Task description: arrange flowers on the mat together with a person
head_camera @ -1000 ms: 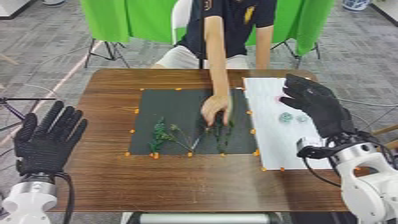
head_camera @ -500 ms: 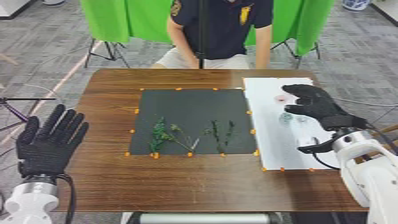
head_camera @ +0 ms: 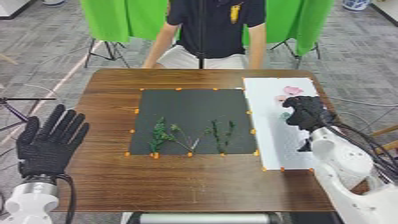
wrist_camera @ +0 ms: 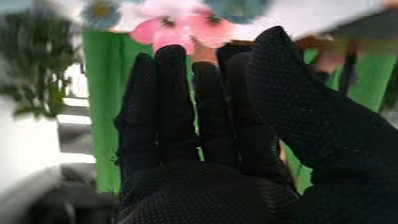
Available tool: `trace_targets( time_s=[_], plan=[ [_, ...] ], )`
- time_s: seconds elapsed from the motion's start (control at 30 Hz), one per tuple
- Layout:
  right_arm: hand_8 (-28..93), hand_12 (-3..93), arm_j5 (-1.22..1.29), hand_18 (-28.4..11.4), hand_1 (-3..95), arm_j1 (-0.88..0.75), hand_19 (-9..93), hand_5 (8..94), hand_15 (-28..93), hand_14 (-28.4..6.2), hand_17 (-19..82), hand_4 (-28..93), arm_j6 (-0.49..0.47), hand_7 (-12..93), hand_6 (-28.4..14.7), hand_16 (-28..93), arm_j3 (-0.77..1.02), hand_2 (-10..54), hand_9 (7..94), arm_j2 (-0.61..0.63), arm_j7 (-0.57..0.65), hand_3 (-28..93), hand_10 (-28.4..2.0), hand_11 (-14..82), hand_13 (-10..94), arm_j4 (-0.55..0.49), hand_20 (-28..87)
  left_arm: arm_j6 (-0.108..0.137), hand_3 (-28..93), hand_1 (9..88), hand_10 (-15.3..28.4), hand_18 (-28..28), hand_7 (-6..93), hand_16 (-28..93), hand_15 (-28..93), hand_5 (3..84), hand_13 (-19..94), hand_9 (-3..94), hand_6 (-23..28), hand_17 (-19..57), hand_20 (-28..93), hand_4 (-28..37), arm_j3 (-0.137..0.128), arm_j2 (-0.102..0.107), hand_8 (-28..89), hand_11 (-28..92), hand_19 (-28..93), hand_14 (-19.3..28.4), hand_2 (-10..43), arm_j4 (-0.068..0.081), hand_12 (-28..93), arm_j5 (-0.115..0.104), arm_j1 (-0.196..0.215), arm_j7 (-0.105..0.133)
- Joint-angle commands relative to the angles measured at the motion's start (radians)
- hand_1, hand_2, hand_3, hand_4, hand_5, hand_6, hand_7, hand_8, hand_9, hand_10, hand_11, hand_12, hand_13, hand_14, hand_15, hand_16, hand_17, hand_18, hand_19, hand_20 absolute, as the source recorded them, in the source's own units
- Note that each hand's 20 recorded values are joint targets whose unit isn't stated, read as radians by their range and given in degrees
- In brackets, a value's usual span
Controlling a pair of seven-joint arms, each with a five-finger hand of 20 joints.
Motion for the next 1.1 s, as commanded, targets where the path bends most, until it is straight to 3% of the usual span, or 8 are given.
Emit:
trace_targets(
  time_s=[0.03, 0.37, 0.53, 0.57, 0.63, 0.9, 1.1],
  plan=[
    [-16, 15.5, 0.011, -15.6, 48.9, 0.005, 69, 46.9, 56, -9.2, 22, -28, -0.068, 24, 0.6, 23, 0.002, -9.5, 46.8, -0.024, -0.025, 82, -8.8, 12.8, 40, 0.011, 27, -0.004, 69, 24.6, 15.3, 13.5, 11.9, -6, 27, 44.5, 30, 39.1, 8.0, -5.0, 13, -28.3, 0.005, -0.009, -10, 18, 32, 15.9, 18.2, 0.007, 8, 0.009, 0.000, -0.022],
    [-16, 16.2, 0.041, -16.2, 50.3, -0.019, 70, 48.9, 57, -7.5, 24, -28, -0.096, 24, 1.6, 25, -0.030, -9.5, 53.2, -0.032, -0.054, 80, -8.5, 15.3, 48, 0.026, 28, -0.007, 69, 24.7, 15.3, 14.2, 12.0, -5, 30, 44.4, 30, 38.8, 7.9, -5.7, 14, -28.3, 0.002, -0.009, -10, 18, 33, 16.2, 18.0, 0.005, 9, 0.009, 0.006, -0.026],
    [-18, 18.9, 0.060, -16.4, 57.3, -0.033, 70, 56.3, 52, -3.6, 27, -28, -0.024, 32, 4.1, 44, -0.054, -9.5, 62.9, -0.026, -0.043, 67, -8.2, 23.8, 56, 0.034, 32, -0.008, 69, 24.7, 15.4, 14.3, 12.0, -5, 30, 44.4, 30, 38.9, 8.0, -5.8, 14, -28.3, 0.007, -0.008, -10, 18, 33, 16.3, 18.0, 0.007, 9, 0.008, 0.002, -0.024],
    [-18, 22.8, 0.064, -16.3, 58.3, -0.034, 69, 57.3, 51, -3.1, 27, -28, -0.005, 34, 4.3, 46, -0.058, -9.5, 65.2, -0.026, -0.041, 66, -7.7, 22.0, 57, 0.035, 33, -0.006, 69, 24.7, 15.4, 14.3, 12.0, -5, 30, 44.4, 30, 38.9, 8.0, -5.8, 14, -28.3, 0.008, -0.008, -10, 18, 33, 16.3, 17.9, 0.007, 9, 0.008, -0.001, -0.025],
    [-6, 37.4, 0.074, -16.0, 60.3, -0.035, 70, 57.3, 49, -1.9, 30, -28, 0.009, 41, 4.1, 50, -0.060, -9.5, 72.5, -0.025, -0.035, 64, -5.9, 12.5, 60, 0.027, 34, -0.007, 69, 24.7, 15.4, 14.3, 12.0, -5, 31, 44.4, 30, 38.8, 7.9, -5.8, 14, -28.3, 0.008, -0.010, -10, 18, 33, 16.3, 17.9, 0.005, 9, 0.007, 0.004, -0.022],
    [-3, 39.9, 0.138, -15.8, 59.9, -0.004, 70, 57.3, 48, -1.6, 31, -28, 0.085, 44, 3.6, 50, -0.086, -9.5, 73.7, -0.017, -0.059, 66, -5.6, 10.6, 61, -0.091, 36, -0.005, 69, 24.8, 15.6, 14.4, 12.1, -6, 31, 44.4, 30, 38.8, 7.9, -5.8, 14, -28.3, 0.003, -0.012, -10, 19, 34, 16.3, 17.9, 0.004, 9, 0.009, 0.013, -0.023],
    [-3, 41.5, 0.288, -15.7, 59.2, 0.178, 69, 57.6, 47, -1.8, 30, -28, -0.020, 42, 2.9, 50, -0.214, -9.5, 74.9, -0.075, -0.067, 67, -5.7, 12.6, 61, -0.148, 37, 0.006, 69, 24.8, 15.6, 14.4, 11.9, -6, 32, 44.3, 30, 38.8, 8.0, -5.8, 14, -28.3, 0.004, 0.001, -10, 19, 34, 16.3, 17.9, 0.000, 9, 0.006, 0.030, -0.029]
  ],
)
